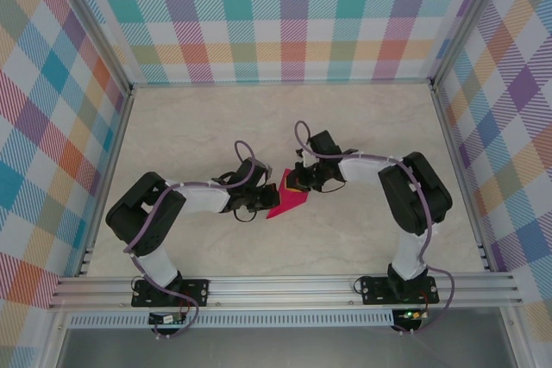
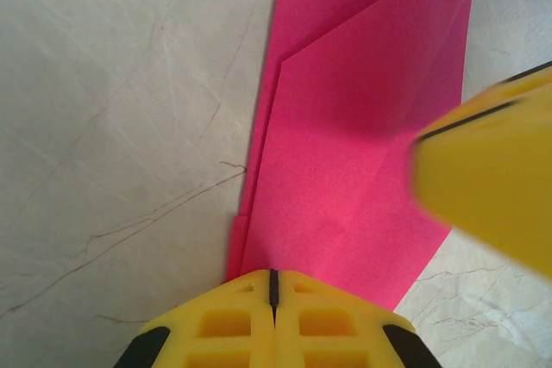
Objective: Fold a paper plane with a square sheet of paper (pick it up from the middle)
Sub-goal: Fourth fold the wing at the center of the table.
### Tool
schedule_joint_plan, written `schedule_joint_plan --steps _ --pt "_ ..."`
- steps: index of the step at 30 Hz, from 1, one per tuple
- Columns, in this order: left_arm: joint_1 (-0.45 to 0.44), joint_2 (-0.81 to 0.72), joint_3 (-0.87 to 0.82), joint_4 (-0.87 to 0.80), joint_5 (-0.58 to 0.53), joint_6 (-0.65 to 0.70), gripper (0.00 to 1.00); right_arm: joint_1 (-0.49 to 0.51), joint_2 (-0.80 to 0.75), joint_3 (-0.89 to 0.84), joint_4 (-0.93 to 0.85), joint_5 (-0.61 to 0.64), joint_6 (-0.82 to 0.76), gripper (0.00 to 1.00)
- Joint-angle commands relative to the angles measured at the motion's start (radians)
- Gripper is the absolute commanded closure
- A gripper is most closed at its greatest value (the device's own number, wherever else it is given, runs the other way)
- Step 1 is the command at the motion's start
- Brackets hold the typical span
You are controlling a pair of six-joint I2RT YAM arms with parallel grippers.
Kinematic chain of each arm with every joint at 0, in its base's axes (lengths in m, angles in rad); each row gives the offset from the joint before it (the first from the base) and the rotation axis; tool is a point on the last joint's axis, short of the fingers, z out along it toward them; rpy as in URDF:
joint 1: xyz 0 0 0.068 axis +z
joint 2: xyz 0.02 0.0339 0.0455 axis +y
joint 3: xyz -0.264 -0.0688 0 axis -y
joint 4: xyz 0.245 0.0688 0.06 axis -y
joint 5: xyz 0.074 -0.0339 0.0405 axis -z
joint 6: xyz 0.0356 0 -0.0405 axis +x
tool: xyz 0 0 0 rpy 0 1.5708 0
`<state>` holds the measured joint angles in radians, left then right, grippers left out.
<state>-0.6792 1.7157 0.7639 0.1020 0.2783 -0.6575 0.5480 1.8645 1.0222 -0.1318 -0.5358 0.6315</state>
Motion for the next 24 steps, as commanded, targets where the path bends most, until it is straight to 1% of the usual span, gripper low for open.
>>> schedule_joint_plan --steps 1,4,9,17,19,21,24 --pt "-0.005 0.066 -0.032 -0.184 -0.084 0.024 1.0 0.009 0.034 0.026 0.028 -0.041 -0.015 1.0" --pt "-0.008 0.071 -0.028 -0.187 -0.081 0.025 1.0 0.01 0.049 0.024 0.045 -0.057 -0.054 1.0" --pt "-0.008 0.07 -0.024 -0.195 -0.084 0.025 1.0 0.012 0.069 0.028 0.023 -0.074 -0.096 1.0" --pt "-0.011 0.071 -0.014 -0.215 -0.097 0.029 1.0 0.017 0.079 0.008 -0.003 -0.015 -0.135 1.0" --pt "-0.011 0.067 -0.018 -0.224 -0.1 0.03 1.0 0.017 0.081 0.013 -0.016 0.02 -0.138 1.0" --pt "-0.011 0.065 -0.02 -0.228 -0.1 0.031 1.0 0.01 0.084 0.021 -0.03 0.058 -0.137 1.0" --pt "-0.011 0.062 -0.027 -0.233 -0.102 0.032 1.0 -0.028 0.087 0.018 -0.019 0.089 -0.115 1.0"
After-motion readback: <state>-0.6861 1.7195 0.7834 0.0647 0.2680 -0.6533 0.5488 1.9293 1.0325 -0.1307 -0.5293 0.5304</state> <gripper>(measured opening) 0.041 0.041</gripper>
